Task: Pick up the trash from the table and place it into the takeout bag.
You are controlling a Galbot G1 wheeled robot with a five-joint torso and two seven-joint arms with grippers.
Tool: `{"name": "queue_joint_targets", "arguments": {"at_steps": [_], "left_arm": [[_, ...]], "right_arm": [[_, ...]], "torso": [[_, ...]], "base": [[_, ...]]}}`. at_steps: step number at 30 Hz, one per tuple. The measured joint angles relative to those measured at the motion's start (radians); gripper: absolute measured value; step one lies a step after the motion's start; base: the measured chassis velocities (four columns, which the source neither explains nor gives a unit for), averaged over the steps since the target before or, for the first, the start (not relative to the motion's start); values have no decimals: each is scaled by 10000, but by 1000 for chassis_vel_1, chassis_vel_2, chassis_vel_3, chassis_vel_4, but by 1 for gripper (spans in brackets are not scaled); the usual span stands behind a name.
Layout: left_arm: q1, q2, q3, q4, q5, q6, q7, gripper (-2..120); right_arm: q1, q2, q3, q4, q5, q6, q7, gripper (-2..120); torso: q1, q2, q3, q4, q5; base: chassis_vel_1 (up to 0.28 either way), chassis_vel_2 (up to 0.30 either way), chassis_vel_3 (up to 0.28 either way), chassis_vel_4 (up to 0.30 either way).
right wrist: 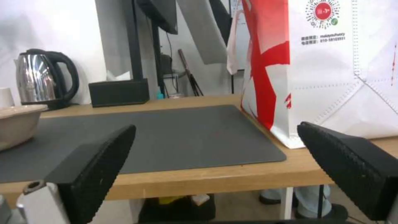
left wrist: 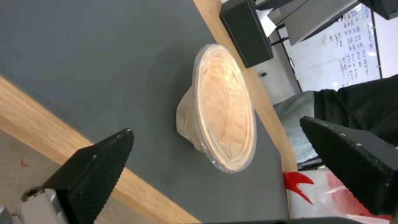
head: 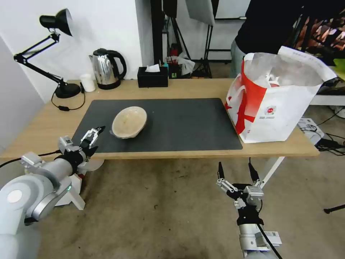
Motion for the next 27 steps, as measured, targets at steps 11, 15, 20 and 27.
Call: {"name": "queue_joint_targets", "arguments": {"at_steps": [11,15,20,27], "left_arm": [[-412,71,206,24,-50,13,-795,100],[-650,113,280,42,-224,-1,-1230,100],[-945,161,400,120,-514,-85,-1618,100],[-1274,222,600,228,-682,-160,-1943,100]], "right_arm": [[0,0,0,0,0,0,0,100],[0,0,0,0,0,0,0,100],[-1,0,0,0,0,0,0,100],[0,0,0,0,0,0,0,100]], "torso": [[0,0,0,0,0],[0,0,0,1,0],[0,0,0,0,0],[0,0,-1,0,0]], "base": [[0,0,0,0],[0,0,0,0],[0,0,0,0],[0,0,0,0]]}}
